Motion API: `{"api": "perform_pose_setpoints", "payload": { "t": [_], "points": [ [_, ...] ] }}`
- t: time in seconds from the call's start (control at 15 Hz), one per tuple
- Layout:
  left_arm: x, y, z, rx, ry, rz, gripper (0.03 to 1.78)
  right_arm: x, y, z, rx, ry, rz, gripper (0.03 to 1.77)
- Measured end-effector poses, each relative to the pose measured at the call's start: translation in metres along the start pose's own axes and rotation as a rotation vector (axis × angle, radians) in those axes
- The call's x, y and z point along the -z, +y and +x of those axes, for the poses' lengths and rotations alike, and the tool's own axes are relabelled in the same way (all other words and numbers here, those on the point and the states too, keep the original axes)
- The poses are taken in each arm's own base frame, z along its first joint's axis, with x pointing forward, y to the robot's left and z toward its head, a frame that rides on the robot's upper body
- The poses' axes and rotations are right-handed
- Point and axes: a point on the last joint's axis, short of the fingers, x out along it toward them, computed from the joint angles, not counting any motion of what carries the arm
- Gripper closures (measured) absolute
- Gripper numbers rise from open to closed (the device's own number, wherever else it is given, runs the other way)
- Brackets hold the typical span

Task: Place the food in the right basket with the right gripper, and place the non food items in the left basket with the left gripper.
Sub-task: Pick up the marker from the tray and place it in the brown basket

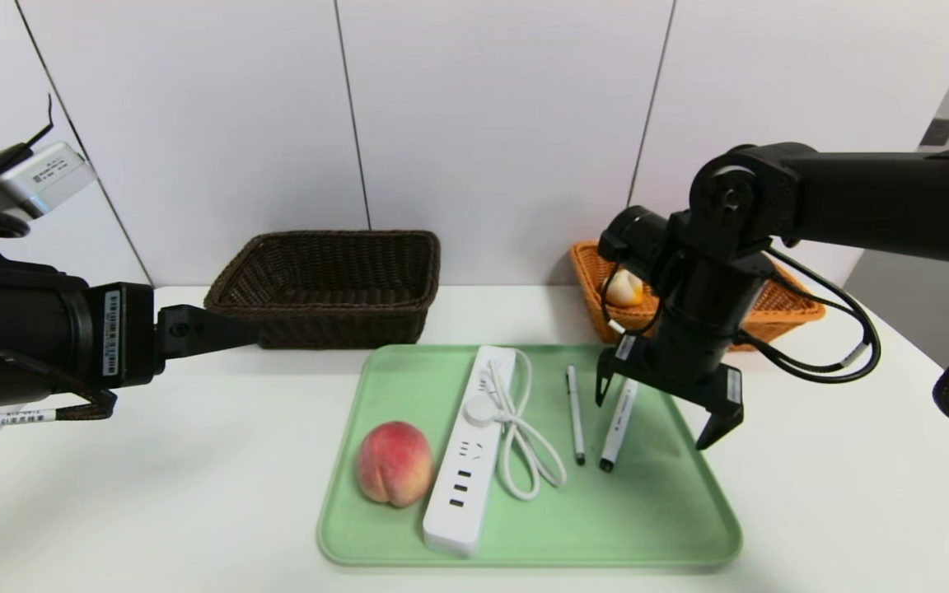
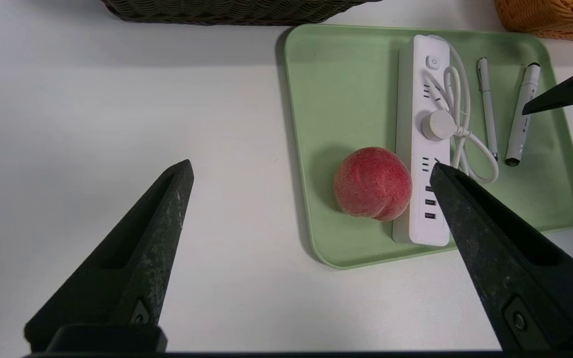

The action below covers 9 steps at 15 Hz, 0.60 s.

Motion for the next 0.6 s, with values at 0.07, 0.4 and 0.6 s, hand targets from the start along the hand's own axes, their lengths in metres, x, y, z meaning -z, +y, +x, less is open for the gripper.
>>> {"api": "perform_pose_setpoints", "payload": {
  "t": [0.07,0.4,0.6],
  "points": [
    [0.000,0.000,-0.001,0.000,-0.002,0.000,0.12,-0.002,0.000,0.003,0.004,0.005,0.005,0.10],
    [0.001,0.001,-0.004,0.003,-0.008,0.000,0.12,-0.009,0.000,0.010,-0.018,0.045,0.054,0.10],
    [0.003,0.002,-0.004,0.000,-0.002,0.001,0.12,-0.011,0.002,0.014,-0.028,0.055,0.071,0.10]
  ]
}}
